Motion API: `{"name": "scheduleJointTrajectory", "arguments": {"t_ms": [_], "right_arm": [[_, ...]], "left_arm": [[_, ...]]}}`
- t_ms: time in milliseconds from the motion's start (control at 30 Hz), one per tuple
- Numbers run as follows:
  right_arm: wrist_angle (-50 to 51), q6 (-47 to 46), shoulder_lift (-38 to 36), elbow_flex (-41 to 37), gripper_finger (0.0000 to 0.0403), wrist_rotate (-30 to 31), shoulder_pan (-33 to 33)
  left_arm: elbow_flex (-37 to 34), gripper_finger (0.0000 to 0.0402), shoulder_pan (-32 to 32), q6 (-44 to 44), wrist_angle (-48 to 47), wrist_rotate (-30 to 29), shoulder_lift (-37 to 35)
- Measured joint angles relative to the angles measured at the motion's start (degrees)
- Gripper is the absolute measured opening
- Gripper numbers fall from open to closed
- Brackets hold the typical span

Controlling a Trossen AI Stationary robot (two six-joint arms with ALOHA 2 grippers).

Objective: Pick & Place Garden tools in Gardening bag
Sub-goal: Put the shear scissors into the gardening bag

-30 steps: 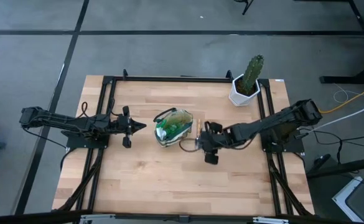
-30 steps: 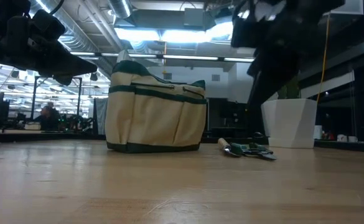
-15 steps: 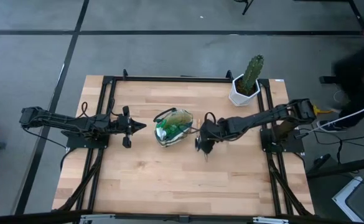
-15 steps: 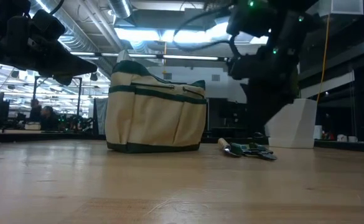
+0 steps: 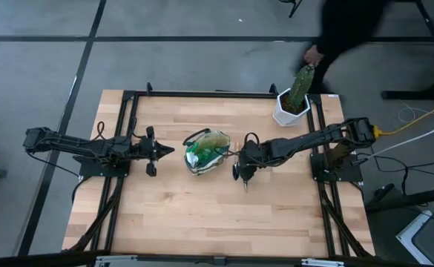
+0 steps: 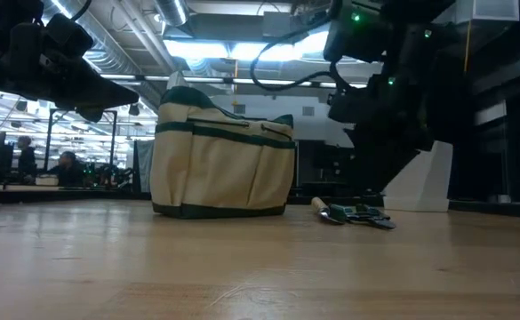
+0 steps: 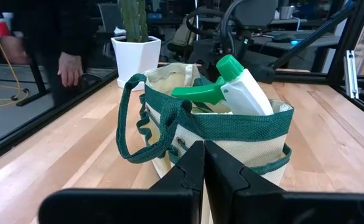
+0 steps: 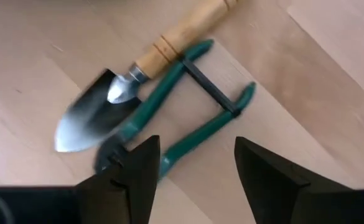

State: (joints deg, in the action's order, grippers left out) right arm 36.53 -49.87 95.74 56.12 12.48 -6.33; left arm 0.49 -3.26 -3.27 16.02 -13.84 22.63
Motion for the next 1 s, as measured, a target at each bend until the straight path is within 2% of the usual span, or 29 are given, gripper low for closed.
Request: {"name": "scheduleJointTrajectory", "arguments": {"t_ms": [400,767,1000], "right_arm": [[0.2,-2.2,0.1,0.0,0.0209,2.5,0.0],[-2.9,-2.7,7.8,0.3,0.0209,2.6,0.0],[-3.2,0.9,8.4,0.3,0.0196,2.7,0.0]], "left_arm": [[0.0,0.0004,0.0,0.0,0.0,0.0,0.0],[0.0,0.0004,0.0,0.0,0.0,0.0,0.0],[0.0,0.0004,0.0,0.0,0.0,0.0,0.0]]}}
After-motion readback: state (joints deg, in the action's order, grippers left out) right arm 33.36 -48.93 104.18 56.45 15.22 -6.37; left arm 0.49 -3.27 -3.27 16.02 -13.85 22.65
